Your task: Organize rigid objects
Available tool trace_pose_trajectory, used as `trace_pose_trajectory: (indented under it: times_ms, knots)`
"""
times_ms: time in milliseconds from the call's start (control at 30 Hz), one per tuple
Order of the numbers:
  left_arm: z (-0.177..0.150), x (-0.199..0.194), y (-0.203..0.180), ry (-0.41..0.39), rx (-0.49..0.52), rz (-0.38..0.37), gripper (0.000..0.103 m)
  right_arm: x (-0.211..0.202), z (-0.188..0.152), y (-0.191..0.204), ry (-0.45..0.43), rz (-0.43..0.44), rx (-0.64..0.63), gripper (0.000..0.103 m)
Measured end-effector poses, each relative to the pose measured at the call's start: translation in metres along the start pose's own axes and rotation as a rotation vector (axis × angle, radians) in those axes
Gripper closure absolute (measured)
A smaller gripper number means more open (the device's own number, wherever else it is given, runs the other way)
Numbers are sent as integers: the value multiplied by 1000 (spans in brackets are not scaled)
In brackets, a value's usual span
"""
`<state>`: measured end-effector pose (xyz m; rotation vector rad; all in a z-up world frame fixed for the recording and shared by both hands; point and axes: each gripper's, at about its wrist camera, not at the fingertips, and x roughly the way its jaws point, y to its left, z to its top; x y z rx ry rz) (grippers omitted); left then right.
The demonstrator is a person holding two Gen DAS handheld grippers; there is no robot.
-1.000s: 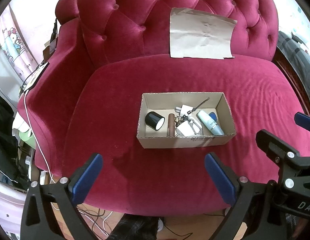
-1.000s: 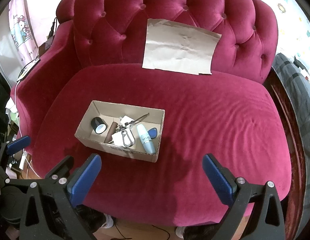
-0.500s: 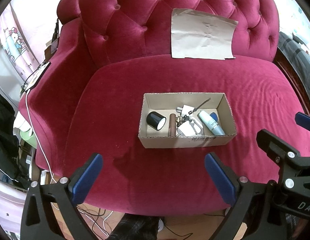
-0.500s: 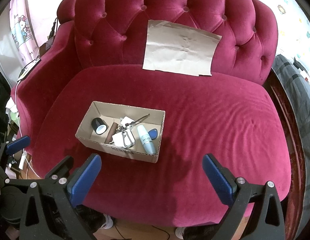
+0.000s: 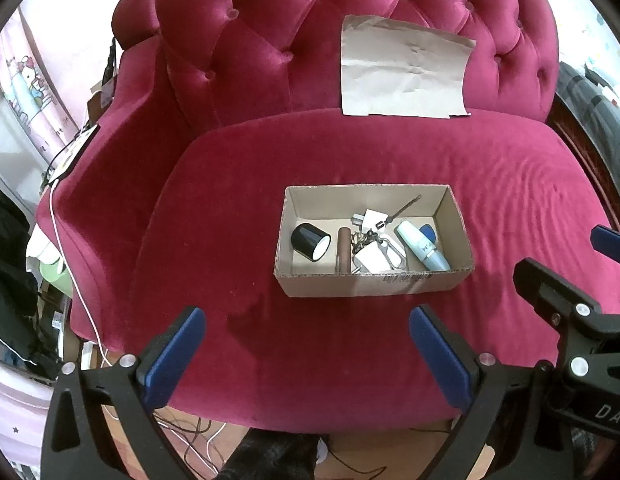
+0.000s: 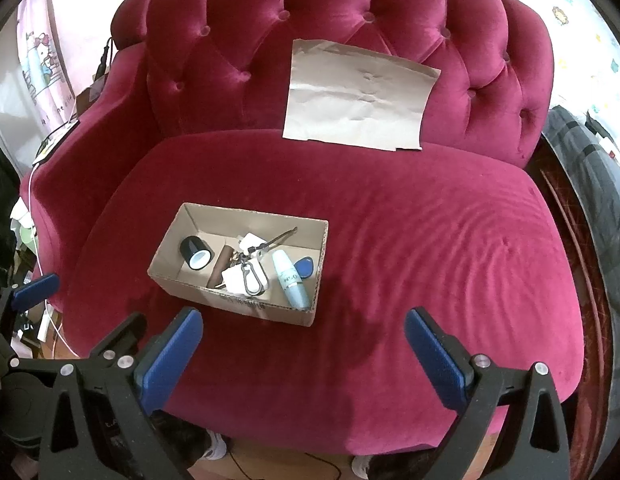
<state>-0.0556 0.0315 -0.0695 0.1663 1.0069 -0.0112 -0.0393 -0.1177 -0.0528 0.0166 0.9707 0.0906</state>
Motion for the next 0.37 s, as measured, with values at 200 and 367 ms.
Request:
trace_pose_trajectory:
  times_ms: [200,367]
  knots:
    - [0,2,-2,-6,-3,-9,0,1,0,-1,0,-2,-1,0]
    - [3,5,-3,-17,3,-13,0,3,1,-2,-5,5,8,0]
